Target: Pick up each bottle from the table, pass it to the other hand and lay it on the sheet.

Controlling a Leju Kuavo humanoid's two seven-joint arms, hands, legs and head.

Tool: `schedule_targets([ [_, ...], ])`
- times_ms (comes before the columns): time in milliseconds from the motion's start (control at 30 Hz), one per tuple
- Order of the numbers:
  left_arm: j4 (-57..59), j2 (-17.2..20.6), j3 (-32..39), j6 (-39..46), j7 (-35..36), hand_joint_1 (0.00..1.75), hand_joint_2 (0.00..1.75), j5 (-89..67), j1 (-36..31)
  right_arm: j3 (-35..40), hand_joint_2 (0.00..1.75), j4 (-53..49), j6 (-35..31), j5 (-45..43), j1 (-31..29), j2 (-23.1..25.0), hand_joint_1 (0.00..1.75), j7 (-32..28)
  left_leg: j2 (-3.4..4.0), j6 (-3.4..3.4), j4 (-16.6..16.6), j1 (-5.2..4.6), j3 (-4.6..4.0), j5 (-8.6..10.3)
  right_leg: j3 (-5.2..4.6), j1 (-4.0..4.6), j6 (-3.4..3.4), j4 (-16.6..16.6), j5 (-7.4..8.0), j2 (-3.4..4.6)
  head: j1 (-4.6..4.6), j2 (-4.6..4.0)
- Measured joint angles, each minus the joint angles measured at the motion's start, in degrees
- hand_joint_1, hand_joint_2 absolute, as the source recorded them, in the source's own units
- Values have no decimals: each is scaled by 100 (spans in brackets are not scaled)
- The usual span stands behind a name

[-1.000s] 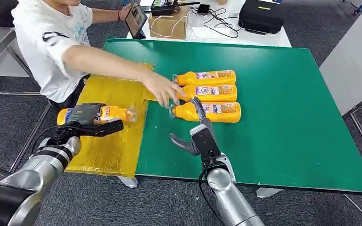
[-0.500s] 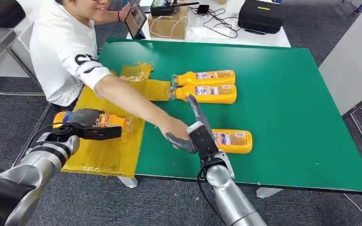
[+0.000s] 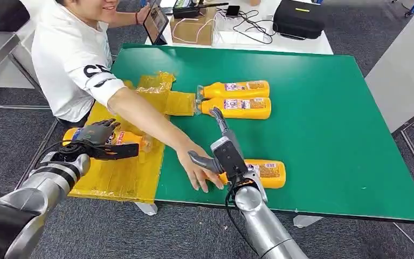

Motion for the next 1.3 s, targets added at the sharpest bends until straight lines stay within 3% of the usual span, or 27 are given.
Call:
schedule_targets([
  [267, 2, 2, 15, 0, -2, 0, 175, 0, 0, 0, 175, 24, 0, 0, -2, 0, 0, 0, 1, 0, 0, 0, 1, 0, 0, 0, 0, 0, 0, 0, 0, -2],
  [300, 2, 2, 28, 0, -2, 0, 0, 0, 0, 0, 175, 24, 0, 0, -2, 0, 0, 0, 1, 0, 0, 0, 1, 0, 0, 0, 0, 0, 0, 0, -2, 0],
  [500, 9, 42, 206, 208, -545, 0, 0, 300, 69, -2, 175, 46, 0, 0, -21, -4, 0, 0, -1, 0, 0, 0, 0, 0, -1, 1, 0, 0, 0, 0, -2, -2],
  [833, -306, 151, 1161, 839, -2700, 0, 0, 1723, 730, -2, 175, 162, -39, 74, -33, -153, 0, 0, -2, 0, 0, -1, 0, -1, -2, -1, -1, -3, -2, 0, 0, -2],
  [933, -860, 116, 1412, 408, -3111, 0, 0, 2758, 1130, -2, 175, 168, -42, 94, 1, -208, 0, 0, 4, 1, 1, -4, 1, -3, -5, -3, -1, -5, -2, 2, -2, -2],
  [1100, -1692, -35, 1548, 247, -3209, 0, 0, 3872, 1715, -7, 175, 168, -46, 252, 78, -297, 0, 90, 5, 1, 1, -3, -3, -3, -9, -2, -1, -5, -1, 1, 0, -2],
  [1300, -2129, -249, 1908, -245, -3211, 0, 0, 4597, 1876, -7, 175, 111, -44, 472, 279, -393, 0, 262, 1, 1, 1, -2, -4, -3, -9, -1, -1, -5, -2, 0, 0, -2],
])
